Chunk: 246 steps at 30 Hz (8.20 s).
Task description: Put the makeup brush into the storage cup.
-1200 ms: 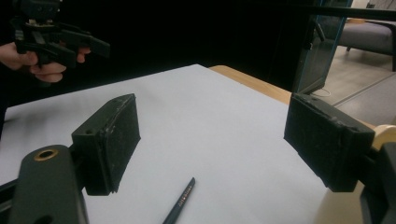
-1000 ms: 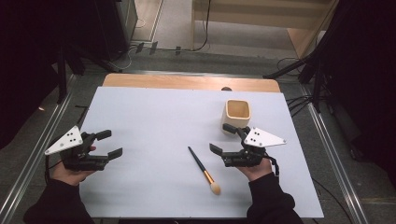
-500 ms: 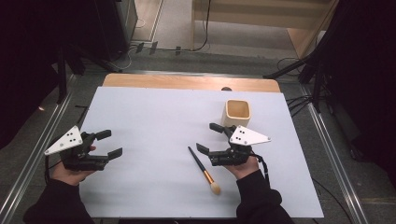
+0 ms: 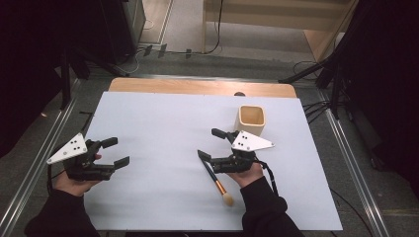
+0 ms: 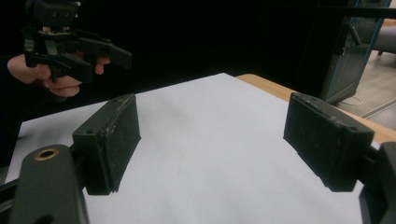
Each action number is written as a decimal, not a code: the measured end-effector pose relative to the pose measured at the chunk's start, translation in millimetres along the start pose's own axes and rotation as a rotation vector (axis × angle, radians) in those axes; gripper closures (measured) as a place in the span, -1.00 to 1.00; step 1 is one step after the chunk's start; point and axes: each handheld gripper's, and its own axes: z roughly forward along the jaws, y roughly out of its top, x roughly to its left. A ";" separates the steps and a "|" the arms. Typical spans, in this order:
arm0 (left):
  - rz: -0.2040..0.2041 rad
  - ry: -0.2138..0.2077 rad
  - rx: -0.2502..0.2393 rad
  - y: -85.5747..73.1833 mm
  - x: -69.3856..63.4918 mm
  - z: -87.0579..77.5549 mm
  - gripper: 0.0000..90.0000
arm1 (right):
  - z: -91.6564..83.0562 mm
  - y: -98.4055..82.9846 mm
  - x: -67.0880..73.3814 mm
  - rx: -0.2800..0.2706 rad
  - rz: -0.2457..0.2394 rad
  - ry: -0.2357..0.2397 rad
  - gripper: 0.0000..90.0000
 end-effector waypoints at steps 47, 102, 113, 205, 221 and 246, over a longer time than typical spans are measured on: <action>-0.002 0.006 -0.004 -0.3 0.9 -1.2 -0.59 | 51.1 20.9 7.4 1.110 0.087 -0.103 -0.43; 0.006 0.004 -0.014 0.7 1.1 -1.9 -0.59 | 69.4 -27.6 13.2 1.231 0.308 -0.368 -0.41; 0.005 0.007 -0.015 0.9 1.3 -2.0 -0.59 | 62.0 -25.1 12.8 1.230 0.295 -0.345 0.14; 0.023 -0.236 0.081 47.5 -40.2 82.6 -0.60 | -16.1 29.2 -45.0 0.395 0.162 0.227 0.77; 0.025 -0.338 0.083 50.5 -60.9 105.9 -0.56 | -3.1 44.3 -27.8 0.279 0.122 0.287 0.77; 0.028 -0.448 0.075 53.5 -83.2 135.3 -0.26 | 13.1 44.9 -14.3 0.164 0.168 0.364 0.76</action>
